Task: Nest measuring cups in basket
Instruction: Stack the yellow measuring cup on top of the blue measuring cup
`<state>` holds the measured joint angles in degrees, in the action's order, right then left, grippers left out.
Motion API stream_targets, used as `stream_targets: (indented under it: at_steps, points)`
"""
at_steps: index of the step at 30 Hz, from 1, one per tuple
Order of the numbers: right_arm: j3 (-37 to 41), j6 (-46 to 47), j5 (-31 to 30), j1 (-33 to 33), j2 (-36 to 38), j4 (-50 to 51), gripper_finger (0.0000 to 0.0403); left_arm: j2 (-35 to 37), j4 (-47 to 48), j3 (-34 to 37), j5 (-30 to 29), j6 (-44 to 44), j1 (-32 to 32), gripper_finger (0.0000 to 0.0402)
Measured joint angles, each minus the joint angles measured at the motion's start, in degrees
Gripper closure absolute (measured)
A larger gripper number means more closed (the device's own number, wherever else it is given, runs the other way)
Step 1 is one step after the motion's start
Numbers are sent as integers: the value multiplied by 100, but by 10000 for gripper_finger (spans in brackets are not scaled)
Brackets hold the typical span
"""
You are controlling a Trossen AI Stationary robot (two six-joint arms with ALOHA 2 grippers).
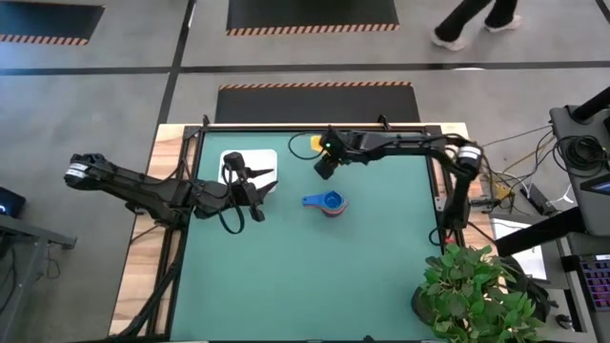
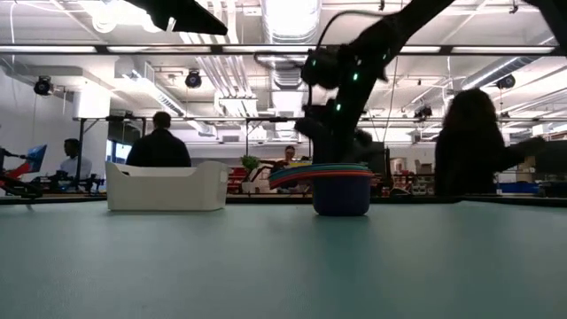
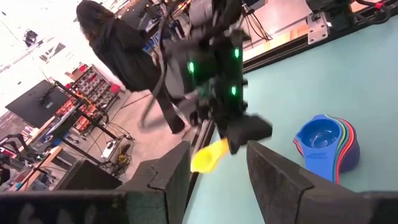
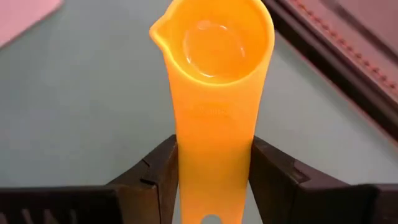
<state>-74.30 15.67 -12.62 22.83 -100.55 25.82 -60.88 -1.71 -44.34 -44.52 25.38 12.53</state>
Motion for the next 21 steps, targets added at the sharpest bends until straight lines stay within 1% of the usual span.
stream_targets:
  at_steps: [3,6,8,10,12,13,16,18,21]
  points:
    - [0,-312,0,-161,391,226,255,0,0,0,2,-41,0,262]
    - [0,-759,42,-435,790,500,250,0,0,0,3,-51,0,262]
    - [-2,-1084,267,-649,1036,712,245,2,0,0,58,-68,0,262]
    - [-2,-1419,671,-878,1259,886,245,2,2,2,267,-103,0,262]
    - [-2,-1598,1101,-1135,1429,973,248,2,7,2,740,-106,-4,262]
    - [-2,-1638,1339,-1252,1502,978,250,2,19,2,1086,-106,-4,262]
    - [-2,-1761,2191,-1571,1628,1037,253,-20,81,2,2371,-44,2,262]
    - [-2,-1830,2765,-1768,1672,1034,253,-74,125,2,3112,97,3,262]
    - [-2,-1907,3377,-2044,1681,1005,249,-201,111,2,3769,345,3,262]
